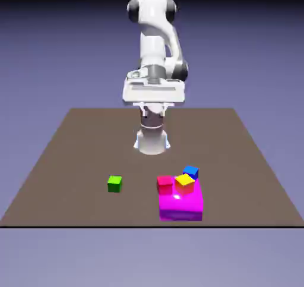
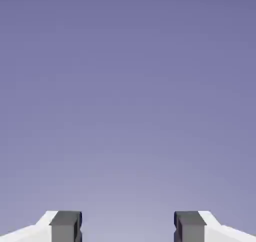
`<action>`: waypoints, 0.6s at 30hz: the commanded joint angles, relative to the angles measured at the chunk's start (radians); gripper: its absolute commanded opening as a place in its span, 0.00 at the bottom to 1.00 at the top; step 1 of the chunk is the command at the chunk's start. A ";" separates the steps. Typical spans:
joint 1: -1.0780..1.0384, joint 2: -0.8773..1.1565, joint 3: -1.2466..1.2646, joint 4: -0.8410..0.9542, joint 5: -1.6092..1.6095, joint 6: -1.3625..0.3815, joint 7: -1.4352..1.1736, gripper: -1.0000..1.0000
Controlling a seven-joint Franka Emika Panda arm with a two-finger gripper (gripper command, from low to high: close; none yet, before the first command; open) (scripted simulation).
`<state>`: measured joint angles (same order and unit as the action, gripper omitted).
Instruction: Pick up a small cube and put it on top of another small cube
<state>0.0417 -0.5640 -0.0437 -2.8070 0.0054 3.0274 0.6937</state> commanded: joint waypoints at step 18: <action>0.444 0.089 -0.652 0.045 0.081 -0.143 -0.706 0.50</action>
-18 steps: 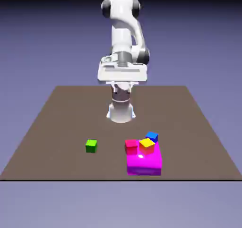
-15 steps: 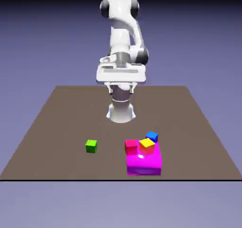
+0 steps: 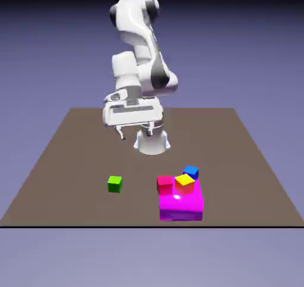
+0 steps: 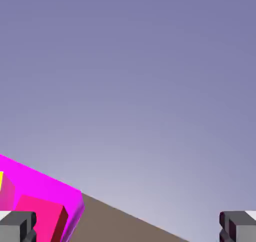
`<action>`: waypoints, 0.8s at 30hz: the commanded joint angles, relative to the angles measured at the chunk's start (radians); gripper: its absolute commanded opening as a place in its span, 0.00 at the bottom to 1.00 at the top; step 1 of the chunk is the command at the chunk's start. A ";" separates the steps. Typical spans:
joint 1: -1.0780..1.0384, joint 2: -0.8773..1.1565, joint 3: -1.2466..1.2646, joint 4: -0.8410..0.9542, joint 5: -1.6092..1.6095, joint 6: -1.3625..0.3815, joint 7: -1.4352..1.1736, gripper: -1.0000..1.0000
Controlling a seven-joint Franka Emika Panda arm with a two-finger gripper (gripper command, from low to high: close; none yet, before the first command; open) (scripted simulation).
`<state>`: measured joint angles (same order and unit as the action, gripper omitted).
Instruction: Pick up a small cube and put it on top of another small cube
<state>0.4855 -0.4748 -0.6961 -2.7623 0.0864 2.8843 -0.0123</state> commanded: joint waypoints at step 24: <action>0.592 0.119 -0.870 0.060 0.108 -0.191 -0.941 0.50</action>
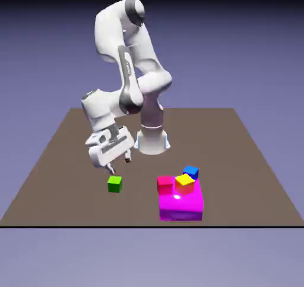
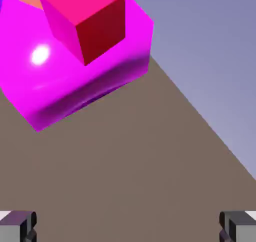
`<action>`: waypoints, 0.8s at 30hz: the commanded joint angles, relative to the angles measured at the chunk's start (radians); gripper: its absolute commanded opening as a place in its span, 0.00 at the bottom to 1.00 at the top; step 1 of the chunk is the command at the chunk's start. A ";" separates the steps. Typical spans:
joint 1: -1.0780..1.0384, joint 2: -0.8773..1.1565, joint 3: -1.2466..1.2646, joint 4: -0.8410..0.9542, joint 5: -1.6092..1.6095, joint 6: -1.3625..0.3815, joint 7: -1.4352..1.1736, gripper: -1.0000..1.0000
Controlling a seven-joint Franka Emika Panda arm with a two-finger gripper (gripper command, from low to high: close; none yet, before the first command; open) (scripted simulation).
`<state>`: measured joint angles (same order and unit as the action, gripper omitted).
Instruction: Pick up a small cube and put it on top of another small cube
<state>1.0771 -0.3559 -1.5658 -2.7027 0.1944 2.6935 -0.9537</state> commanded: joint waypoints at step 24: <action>0.632 -0.143 -0.802 0.043 -0.091 0.104 -0.463 0.50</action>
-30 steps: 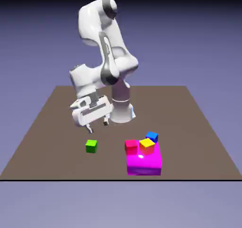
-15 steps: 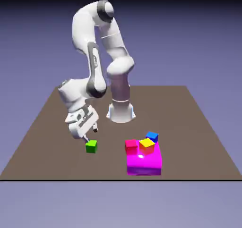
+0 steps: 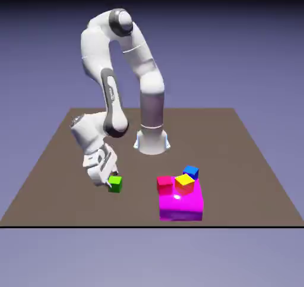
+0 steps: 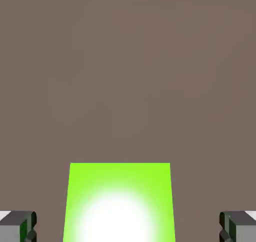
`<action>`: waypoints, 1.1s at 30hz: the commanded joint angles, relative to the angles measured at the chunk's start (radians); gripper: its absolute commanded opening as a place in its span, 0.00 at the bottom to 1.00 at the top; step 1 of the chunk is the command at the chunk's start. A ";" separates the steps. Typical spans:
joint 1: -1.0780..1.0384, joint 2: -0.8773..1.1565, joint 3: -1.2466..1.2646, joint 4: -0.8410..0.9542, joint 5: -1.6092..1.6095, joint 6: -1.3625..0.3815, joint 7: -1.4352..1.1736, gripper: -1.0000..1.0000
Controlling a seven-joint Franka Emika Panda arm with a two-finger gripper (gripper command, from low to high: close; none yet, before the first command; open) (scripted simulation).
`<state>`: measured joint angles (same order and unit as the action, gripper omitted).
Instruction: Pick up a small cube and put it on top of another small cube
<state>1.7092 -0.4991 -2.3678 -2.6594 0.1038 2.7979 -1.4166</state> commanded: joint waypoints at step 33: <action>0.434 0.165 0.356 0.287 0.058 -0.432 0.179 1.00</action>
<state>2.1434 -0.3341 -2.0114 -2.3726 0.1622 2.3655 -1.2378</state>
